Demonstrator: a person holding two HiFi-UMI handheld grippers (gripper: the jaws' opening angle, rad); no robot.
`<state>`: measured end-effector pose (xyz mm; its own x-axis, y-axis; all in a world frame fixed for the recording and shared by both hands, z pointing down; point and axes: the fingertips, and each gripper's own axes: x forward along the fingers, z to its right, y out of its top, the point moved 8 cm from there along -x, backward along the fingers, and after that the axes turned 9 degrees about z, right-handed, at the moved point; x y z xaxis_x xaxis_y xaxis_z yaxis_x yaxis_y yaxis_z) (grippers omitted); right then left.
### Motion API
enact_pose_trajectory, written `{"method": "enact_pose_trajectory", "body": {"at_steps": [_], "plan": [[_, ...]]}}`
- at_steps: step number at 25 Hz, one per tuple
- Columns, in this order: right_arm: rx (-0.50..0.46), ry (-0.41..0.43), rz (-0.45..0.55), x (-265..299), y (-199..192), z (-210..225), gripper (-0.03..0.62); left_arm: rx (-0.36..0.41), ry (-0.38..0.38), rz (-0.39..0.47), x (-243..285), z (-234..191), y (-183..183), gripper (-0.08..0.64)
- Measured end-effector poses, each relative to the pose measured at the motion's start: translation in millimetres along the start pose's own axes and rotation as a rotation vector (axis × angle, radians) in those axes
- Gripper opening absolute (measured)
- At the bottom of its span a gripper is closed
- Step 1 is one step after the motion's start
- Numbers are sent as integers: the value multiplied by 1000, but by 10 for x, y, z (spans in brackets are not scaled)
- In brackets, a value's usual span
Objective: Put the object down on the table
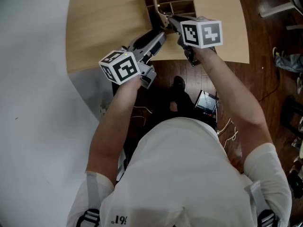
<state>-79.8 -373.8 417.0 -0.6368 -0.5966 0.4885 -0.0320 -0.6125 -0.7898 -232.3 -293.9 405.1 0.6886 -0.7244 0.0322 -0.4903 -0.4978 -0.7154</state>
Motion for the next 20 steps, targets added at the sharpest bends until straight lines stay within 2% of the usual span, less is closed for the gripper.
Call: {"method": "enact_pose_trajectory", "body": {"at_steps": [8,15,16,17,18,20], "plan": [[32,18,42,-255,48,58,40,-7,-36,32,-54,118,61,141],[-8,74,91,-763,73,-170,38,31,-92,68,-264,559,128,135],[-10,81,96,-811,67,-199,38,40,-93,71,-294,605,137,72],[-6,87,101,-855,58,-220,24,43,-93,74,-322,638,141,49],[2,93,105,-894,47,-239,3,43,-93,77,-352,664,144,48],[18,112,114,-964,37,-291,3,46,-92,80,-417,720,149,48]]}}
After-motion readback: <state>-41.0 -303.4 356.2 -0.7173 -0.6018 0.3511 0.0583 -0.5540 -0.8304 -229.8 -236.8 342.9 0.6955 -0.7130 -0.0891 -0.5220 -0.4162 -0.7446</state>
